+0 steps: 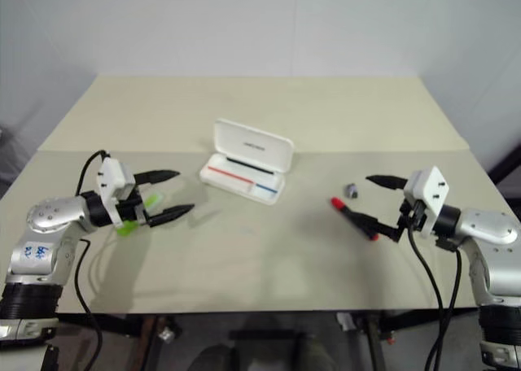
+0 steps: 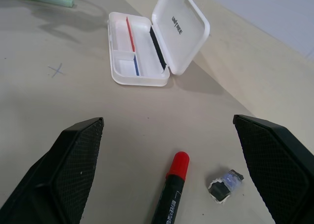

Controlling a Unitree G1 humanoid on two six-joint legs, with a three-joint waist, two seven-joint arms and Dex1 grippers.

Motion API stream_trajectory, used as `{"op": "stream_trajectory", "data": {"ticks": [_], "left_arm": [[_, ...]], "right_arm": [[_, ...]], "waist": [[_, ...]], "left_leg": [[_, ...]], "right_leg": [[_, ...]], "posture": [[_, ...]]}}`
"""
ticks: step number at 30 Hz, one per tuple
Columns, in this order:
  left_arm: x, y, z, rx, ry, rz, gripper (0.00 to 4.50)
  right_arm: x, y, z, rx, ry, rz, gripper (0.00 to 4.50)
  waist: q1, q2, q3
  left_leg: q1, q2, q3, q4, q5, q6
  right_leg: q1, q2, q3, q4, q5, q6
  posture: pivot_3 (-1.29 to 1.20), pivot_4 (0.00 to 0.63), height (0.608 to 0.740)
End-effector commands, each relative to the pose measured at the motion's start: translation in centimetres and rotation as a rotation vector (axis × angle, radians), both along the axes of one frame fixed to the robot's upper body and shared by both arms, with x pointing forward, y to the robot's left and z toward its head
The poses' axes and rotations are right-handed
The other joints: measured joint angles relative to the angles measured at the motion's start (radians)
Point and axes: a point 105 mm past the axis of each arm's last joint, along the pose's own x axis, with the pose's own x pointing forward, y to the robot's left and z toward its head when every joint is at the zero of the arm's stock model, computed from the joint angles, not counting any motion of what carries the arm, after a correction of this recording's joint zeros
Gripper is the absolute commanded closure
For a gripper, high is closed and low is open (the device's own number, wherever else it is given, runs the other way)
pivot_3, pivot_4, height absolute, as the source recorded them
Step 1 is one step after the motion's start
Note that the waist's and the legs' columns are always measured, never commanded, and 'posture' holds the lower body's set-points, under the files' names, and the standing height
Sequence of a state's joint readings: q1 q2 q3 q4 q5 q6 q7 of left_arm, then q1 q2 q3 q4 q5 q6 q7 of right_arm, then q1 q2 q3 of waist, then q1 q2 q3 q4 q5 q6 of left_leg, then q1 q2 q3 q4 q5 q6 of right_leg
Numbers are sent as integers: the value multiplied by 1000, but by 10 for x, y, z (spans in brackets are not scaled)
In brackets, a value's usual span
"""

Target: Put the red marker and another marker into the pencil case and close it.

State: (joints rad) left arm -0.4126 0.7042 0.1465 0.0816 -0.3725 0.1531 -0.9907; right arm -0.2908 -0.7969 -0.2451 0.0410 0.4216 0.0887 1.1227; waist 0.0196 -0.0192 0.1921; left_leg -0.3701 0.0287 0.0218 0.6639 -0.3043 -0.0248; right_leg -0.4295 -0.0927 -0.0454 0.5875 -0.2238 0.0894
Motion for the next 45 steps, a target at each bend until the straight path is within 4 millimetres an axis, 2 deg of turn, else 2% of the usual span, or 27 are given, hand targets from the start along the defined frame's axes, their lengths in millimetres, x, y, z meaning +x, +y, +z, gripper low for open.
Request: {"op": "stream_trajectory", "data": {"ticks": [1, 8, 11, 18, 22, 26, 29, 32, 36, 40, 45], "left_arm": [[-4, 5, 12, -4, -41, 13, 47], [-3, 6, 17, 10, -54, 4, 47], [-4, 8, 19, 21, -58, -3, 47], [-9, 28, 26, 38, -68, 24, 47], [-13, 37, 29, 36, -72, 56, 0], [-15, 44, 28, 34, -57, 84, 0], [-10, 63, 26, 78, -52, 188, 0], [-13, 71, 27, 87, -52, 217, 0], [-17, 73, 24, 88, -44, 220, 0], [-23, 66, 20, 72, -40, 205, 0], [-24, 63, 20, 57, -43, 205, 0]], "right_arm": [[0, 3, 17, 1, -62, 16, 0], [7, 16, 20, 17, -51, 56, 0], [12, 30, 27, -2, -42, 96, 0], [35, 76, 30, -22, -70, 176, 0], [46, 96, 20, -54, -39, 224, 1310], [57, 117, 14, -121, 6, 241, 1310], [74, 132, 2, -213, 114, 190, 1310], [85, 145, -1, -268, 165, 186, 1310], [90, 151, -8, -324, 205, 198, 1310], [90, 159, -17, -372, 248, 218, 1310], [89, 168, -17, -387, 260, 238, 1310]], "waist": [[-1, 0, 0], [0, 0, 0], [-3, 1, 0], [-20, 1, 0], [-23, 1, 0], [-24, 1, 1], [-26, 1, 1], [-32, 1, 1], [-29, 1, 1], [-31, 1, 1], [-32, 1, 1]], "left_leg": [[0, 0, 0, 0, 0, 0], [0, 0, 0, 0, 0, 0], [0, 0, 0, 0, 0, 0], [0, 1, 0, 0, 0, 0], [-1, 1, 0, -1, 0, 0], [-2, 1, 0, -1, 0, 1], [-2, 1, 0, -1, 0, 0], [-2, 1, 1, -1, 0, 0], [-6, 1, 1, -2, 0, 0], [-11, 1, 4, -2, -1, 0], [-14, 1, 4, -1, -1, 0]], "right_leg": [[0, 0, 0, 0, 0, 0], [0, 0, 0, 0, 0, 0], [0, 0, 0, 0, 0, 0], [-1, 1, 0, 1, 0, -1], [-1, 0, 0, 2, 0, 0], [-2, 0, 0, 3, 0, 0], [-3, 0, 0, 4, 0, 0], [-5, 0, 1, 4, -1, -1], [-9, 0, 1, 7, -1, -1], [-15, 0, 1, 7, 0, -1], [-17, 0, 1, 7, 0, 0]], "posture": [[0, 150, 740], [0, 150, 740], [0, 150, 740], [0, 150, 740], [0, 150, 740], [0, 150, 740], [0, 150, 740], [0, 150, 740], [0, 150, 740], [0, 150, 740], [0, 150, 740]]}}
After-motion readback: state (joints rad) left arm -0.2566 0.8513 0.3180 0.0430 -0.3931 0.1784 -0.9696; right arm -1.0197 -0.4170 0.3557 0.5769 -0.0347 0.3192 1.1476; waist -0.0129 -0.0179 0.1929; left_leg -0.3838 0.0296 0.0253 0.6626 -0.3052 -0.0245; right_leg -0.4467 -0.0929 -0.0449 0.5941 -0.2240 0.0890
